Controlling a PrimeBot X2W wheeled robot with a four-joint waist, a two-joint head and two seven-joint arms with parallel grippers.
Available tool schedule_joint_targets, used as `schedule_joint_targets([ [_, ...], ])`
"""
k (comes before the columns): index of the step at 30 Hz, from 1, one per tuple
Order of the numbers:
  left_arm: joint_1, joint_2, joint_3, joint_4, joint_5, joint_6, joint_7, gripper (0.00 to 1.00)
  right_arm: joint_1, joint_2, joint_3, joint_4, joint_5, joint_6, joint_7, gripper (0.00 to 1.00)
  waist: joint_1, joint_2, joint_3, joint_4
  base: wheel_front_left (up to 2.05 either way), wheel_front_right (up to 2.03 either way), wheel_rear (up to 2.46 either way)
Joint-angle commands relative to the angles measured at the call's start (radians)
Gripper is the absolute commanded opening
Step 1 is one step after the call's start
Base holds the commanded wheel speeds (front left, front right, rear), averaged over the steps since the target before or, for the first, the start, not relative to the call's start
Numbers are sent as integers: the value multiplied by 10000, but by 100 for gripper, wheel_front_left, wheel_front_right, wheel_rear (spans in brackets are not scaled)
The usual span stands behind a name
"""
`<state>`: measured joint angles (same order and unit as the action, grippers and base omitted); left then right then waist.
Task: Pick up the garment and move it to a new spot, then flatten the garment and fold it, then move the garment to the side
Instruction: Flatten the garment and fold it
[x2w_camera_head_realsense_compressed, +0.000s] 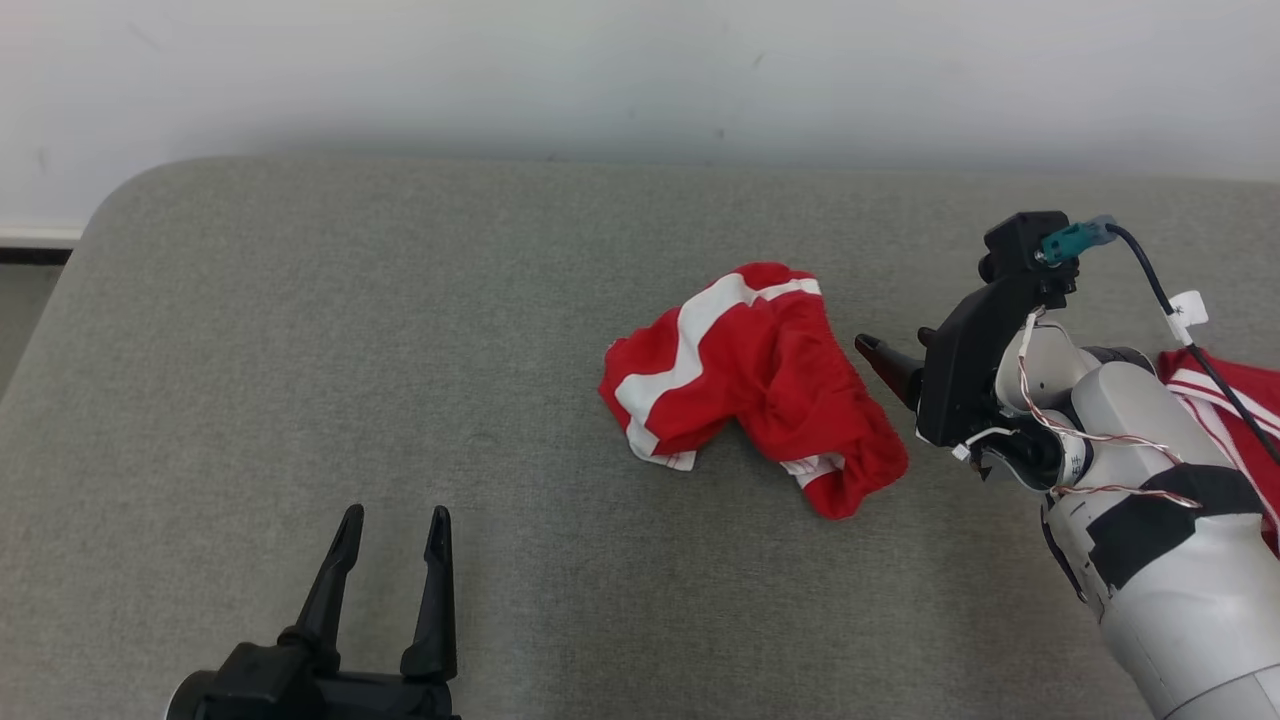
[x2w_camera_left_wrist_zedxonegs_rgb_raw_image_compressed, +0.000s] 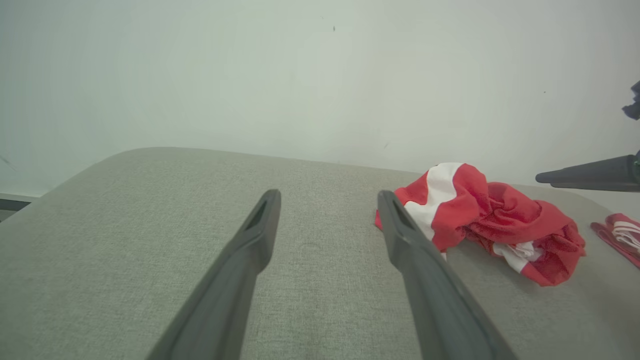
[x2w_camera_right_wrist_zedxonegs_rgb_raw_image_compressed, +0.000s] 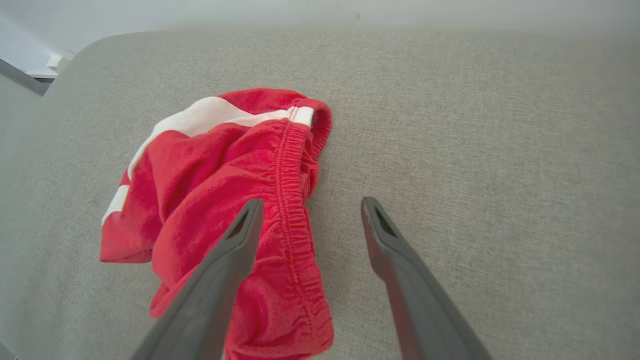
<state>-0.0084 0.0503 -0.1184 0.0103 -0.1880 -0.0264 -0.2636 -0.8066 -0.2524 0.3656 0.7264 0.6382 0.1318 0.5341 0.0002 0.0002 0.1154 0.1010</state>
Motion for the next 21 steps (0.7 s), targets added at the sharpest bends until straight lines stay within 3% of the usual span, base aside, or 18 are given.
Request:
schedule_joint_targets([
  [1,-162,4,-26,-10,-97,9,-7,100,-163,51,98,173,6,-26,130,100,-2,-2,703,732,0,0,0],
  [11,-461,2,111,86,-154,-130,-5,100,-666,552,620,1131,532,-26,383,100,-2,-2,1194,1038,0,0,0],
  [12,-450,2,139,98,-145,-142,-5,100,-640,582,763,1058,607,-26,364,89,-2,-2,1178,1020,0,0,0],
  [13,-440,2,179,115,-122,-157,-5,100,-613,579,873,997,676,-26,254,35,-2,-2,1138,996,0,0,0],
  [14,-422,2,212,133,-103,-153,-7,100,-586,550,1028,912,734,-26,180,9,-2,-2,1094,977,0,0,0],
  [15,-398,2,239,151,-87,-174,-7,100,-553,511,1176,862,806,-26,140,0,-2,-2,1037,951,0,0,0],
  [21,-171,3,417,249,-69,-247,-7,100,-718,320,2191,177,1075,-26,-347,0,-2,-2,592,750,0,0,0],
])
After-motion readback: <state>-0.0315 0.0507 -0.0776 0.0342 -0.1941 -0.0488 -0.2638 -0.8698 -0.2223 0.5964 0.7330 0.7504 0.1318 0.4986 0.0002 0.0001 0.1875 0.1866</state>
